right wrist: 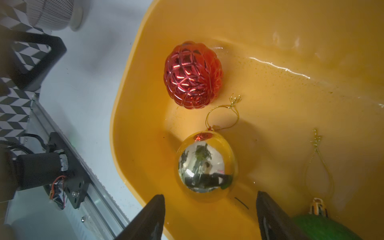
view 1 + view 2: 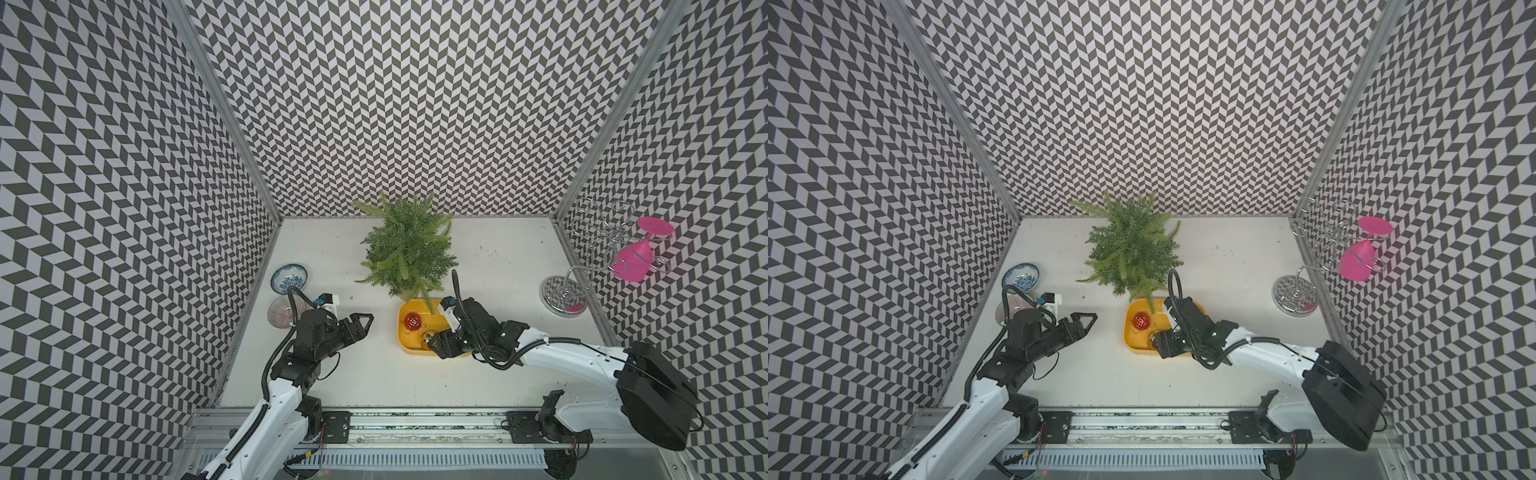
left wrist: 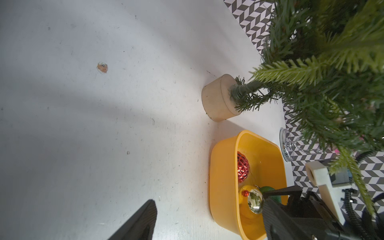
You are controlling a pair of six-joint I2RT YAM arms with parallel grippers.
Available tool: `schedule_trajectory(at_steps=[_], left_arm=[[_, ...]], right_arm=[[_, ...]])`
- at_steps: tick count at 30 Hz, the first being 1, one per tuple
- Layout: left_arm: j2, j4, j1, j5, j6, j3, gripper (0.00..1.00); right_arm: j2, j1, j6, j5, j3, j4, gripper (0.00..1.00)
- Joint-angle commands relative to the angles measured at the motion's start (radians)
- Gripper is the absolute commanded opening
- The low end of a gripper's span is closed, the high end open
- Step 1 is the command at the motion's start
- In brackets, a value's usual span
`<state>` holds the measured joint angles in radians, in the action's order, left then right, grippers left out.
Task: Decorate the small christmas tree with ornaments
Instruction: Pick up an ornament from the container.
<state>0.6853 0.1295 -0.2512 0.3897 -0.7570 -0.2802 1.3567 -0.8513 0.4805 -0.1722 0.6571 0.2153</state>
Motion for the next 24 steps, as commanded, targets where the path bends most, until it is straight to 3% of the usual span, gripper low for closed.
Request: schedule_trajectory(at_steps=[1,13,24], left_arm=[[-0.007,0.002,-0.005,-0.003,0.001,-0.011,0.82],[-0.010,0.009,-0.007,-0.016,0.004,-0.016,0.82],[-0.024,0.016,-0.008,-0.029,-0.001,-0.014,0.82]], right_arm=[[0.048,-0.018,-0.004,0.044,0.041,-0.056,0.71],[0.167,-0.030,-0.014,0.066,0.076,-0.094,0.69],[0.162,-0.030,-0.023,0.069,0.068,-0.079,0.64]])
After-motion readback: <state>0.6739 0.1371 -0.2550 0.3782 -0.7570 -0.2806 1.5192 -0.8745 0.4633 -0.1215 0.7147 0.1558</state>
